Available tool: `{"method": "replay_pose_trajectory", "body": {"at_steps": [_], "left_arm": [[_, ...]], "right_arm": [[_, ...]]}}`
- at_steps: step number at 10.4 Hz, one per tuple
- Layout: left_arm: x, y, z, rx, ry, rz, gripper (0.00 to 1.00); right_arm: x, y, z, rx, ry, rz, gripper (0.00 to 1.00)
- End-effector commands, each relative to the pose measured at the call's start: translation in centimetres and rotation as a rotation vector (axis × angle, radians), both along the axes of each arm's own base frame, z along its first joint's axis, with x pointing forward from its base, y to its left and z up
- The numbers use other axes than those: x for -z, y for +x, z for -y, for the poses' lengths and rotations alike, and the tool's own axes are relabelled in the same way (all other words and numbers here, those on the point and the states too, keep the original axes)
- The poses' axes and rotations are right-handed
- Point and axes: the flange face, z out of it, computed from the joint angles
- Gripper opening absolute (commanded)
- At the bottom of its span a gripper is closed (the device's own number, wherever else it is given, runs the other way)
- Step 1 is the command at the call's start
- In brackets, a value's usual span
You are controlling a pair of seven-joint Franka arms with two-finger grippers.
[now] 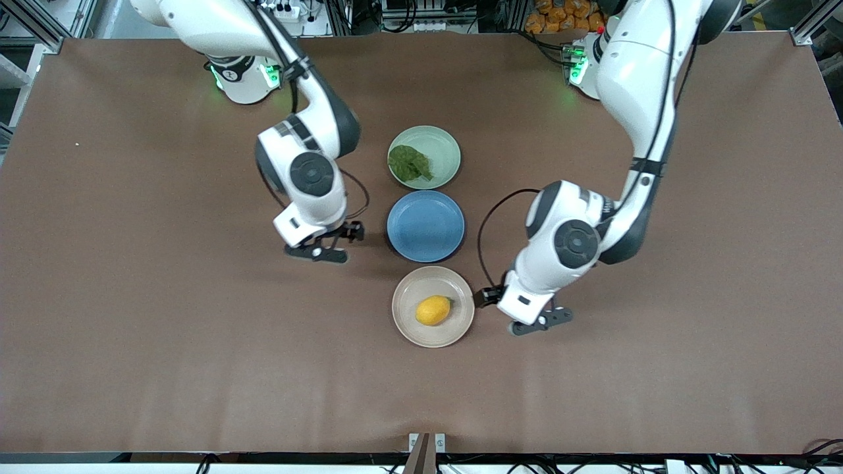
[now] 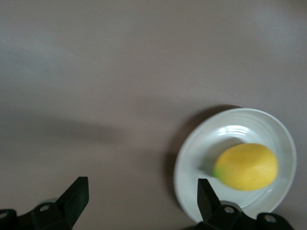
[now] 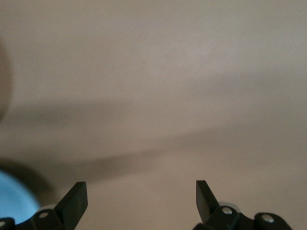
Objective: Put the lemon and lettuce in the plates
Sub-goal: 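Open both grippers and lift them away from the plates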
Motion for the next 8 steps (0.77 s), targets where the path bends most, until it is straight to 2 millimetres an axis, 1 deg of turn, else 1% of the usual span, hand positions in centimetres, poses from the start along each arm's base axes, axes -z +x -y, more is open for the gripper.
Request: {"method": "replay_pose_trajectory", "body": {"at_steps": [1, 2, 3, 4, 5, 6, 7, 8], "left_arm": [[-1.6, 0.5, -5.3, 0.07, 0.005, -0.047, 1.0], [-1.9, 0.9, -7.4, 0.1, 0.01, -0.061, 1.0], [-1.8, 1.2, -9.3, 0.127, 0.014, -0.083, 1.0], [-2.3, 1.5, -11.6, 0.145, 0.013, -0.094, 1.0], [-2.0, 1.4, -12.9, 0.169, 0.017, -0.121, 1.0], [-2.2, 1.4, -13.6, 0.186, 0.032, -0.13, 1.0], [-2.3, 1.6, -15.4, 0.189, 0.071, -0.134, 1.0], [-2.4, 1.5, -16.3, 0.218, 0.093, -0.147, 1.0]], "right_arm": [[-0.5, 2.1, 4.4, -0.041, 0.003, -0.012, 1.0], [-0.4, 2.9, 6.7, -0.046, 0.005, -0.02, 1.0], [-1.1, 3.8, 9.1, -0.048, 0.015, -0.019, 1.0], [-2.2, 4.5, 11.4, -0.058, 0.024, -0.012, 1.0], [-2.8, 5.1, 13.9, -0.081, 0.033, -0.021, 1.0], [-3.5, 5.7, 16.5, -0.101, 0.04, -0.019, 1.0], [-4.0, 6.1, 18.6, -0.109, 0.044, -0.017, 1.0], [-4.2, 6.3, 20.3, -0.122, 0.048, -0.02, 1.0]]}}
